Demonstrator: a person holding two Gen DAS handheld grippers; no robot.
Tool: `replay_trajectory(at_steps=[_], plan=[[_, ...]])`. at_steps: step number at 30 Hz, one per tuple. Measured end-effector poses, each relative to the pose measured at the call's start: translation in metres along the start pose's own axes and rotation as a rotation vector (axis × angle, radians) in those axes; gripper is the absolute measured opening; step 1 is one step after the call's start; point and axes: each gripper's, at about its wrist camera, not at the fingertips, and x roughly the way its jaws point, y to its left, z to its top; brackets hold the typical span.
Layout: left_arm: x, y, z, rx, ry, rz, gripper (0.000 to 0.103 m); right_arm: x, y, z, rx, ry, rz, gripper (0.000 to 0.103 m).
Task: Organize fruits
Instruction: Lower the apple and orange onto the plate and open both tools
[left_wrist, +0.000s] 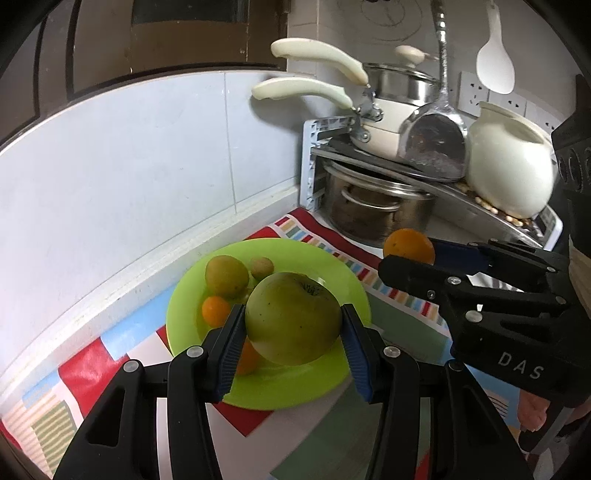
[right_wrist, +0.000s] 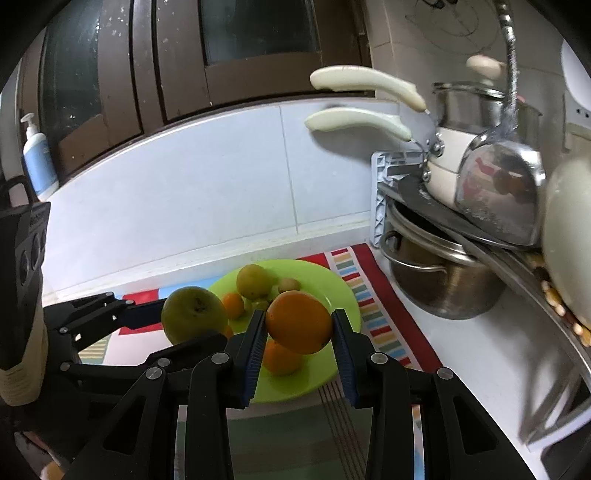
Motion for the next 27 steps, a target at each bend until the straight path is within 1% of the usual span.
replay_trajectory(at_steps=[10,16,20,21,22,23,24,27], plan=[[0.036,0.016,-0.004,-0.030,0.047,0.018,0.050,0.040,-0.016,0.004,-0.012,0.041,0.002,0.036],[0.055,0.022,-0.005,-0.025,0.074,0.017,0.050,0.069,-0.025,0.000,-0.009,0.092,0.013,0.036],[0.064,0.028,-0.006,-0.041,0.098,0.012,0.051,0.081,-0.029,-0.003,0.004,0.117,0.025,0.037],[0.064,0.028,-0.006,-0.041,0.094,0.010,0.056,0.083,-0.029,-0.003,0.007,0.120,0.025,0.038],[0.061,0.029,-0.006,-0.041,0.083,0.016,0.061,0.084,-0.029,-0.003,0.010,0.124,0.025,0.047],[0.057,0.030,-0.007,-0.043,0.068,0.033,0.065,0.085,-0.030,-0.003,0.015,0.127,0.018,0.052],[0.054,0.031,-0.007,-0.043,0.059,0.042,0.066,0.084,-0.030,-0.003,0.022,0.124,0.008,0.055],[0.037,0.035,-0.008,-0.050,0.042,0.077,0.066,0.075,-0.029,-0.006,0.020,0.109,-0.007,0.055]])
